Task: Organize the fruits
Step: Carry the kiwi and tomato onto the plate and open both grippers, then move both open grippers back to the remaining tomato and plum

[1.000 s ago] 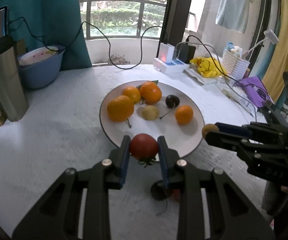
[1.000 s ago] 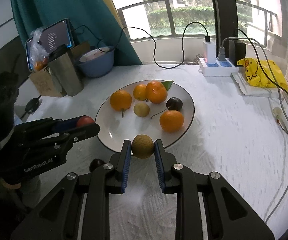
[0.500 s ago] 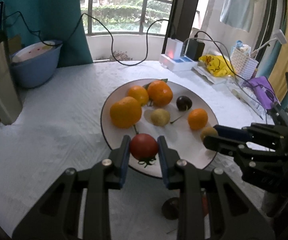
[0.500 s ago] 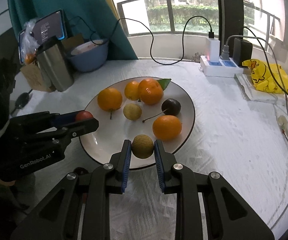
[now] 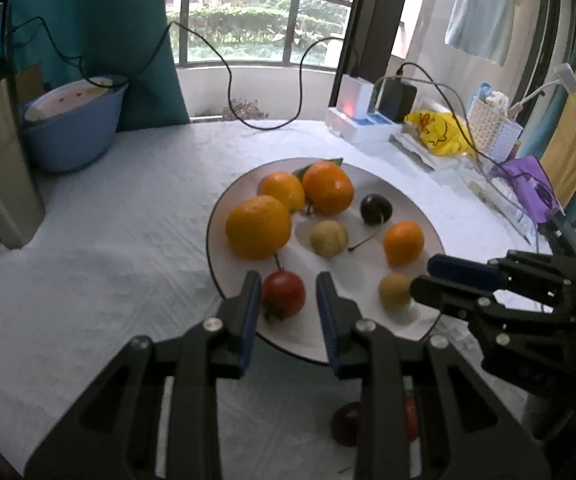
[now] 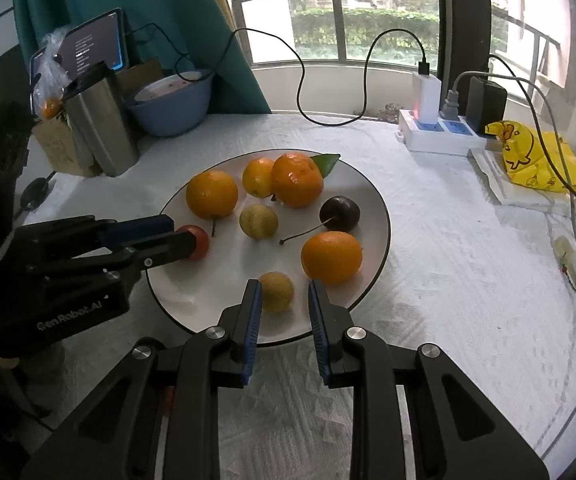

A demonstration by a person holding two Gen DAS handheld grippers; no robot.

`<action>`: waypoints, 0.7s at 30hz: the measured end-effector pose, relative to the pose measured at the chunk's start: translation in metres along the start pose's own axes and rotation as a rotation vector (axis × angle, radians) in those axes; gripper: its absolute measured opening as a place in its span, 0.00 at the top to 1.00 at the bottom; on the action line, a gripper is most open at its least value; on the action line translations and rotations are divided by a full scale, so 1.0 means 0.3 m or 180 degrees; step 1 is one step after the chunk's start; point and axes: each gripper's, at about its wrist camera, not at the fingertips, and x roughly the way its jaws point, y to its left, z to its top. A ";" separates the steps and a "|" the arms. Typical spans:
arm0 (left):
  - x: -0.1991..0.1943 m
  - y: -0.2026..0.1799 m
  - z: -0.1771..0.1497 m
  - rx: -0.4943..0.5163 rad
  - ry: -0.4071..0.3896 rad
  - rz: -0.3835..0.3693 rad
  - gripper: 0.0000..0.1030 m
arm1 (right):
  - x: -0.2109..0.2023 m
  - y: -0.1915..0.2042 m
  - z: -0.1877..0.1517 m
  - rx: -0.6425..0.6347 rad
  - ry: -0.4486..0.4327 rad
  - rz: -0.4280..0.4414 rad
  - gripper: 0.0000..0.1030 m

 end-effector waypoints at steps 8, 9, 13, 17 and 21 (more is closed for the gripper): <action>-0.074 0.002 -0.010 -0.0025 -0.0127 -0.0005 0.70 | -0.053 0.030 -0.001 -0.0005 -0.0068 -0.0001 0.75; -0.087 0.002 -0.014 -0.0022 -0.0145 -0.0002 0.70 | -0.062 0.035 -0.003 0.0002 -0.0076 0.0001 0.75; -0.134 0.004 -0.032 -0.0030 -0.0198 0.0001 0.70 | -0.091 0.052 -0.010 -0.0005 -0.0103 -0.0009 0.75; -0.171 0.008 -0.057 -0.0047 -0.0219 -0.0003 0.70 | -0.123 0.079 -0.019 -0.0030 -0.0131 -0.0021 0.75; -0.204 0.010 -0.089 -0.0051 -0.0237 -0.0016 0.69 | -0.147 0.108 -0.029 -0.0058 -0.0148 -0.0035 0.75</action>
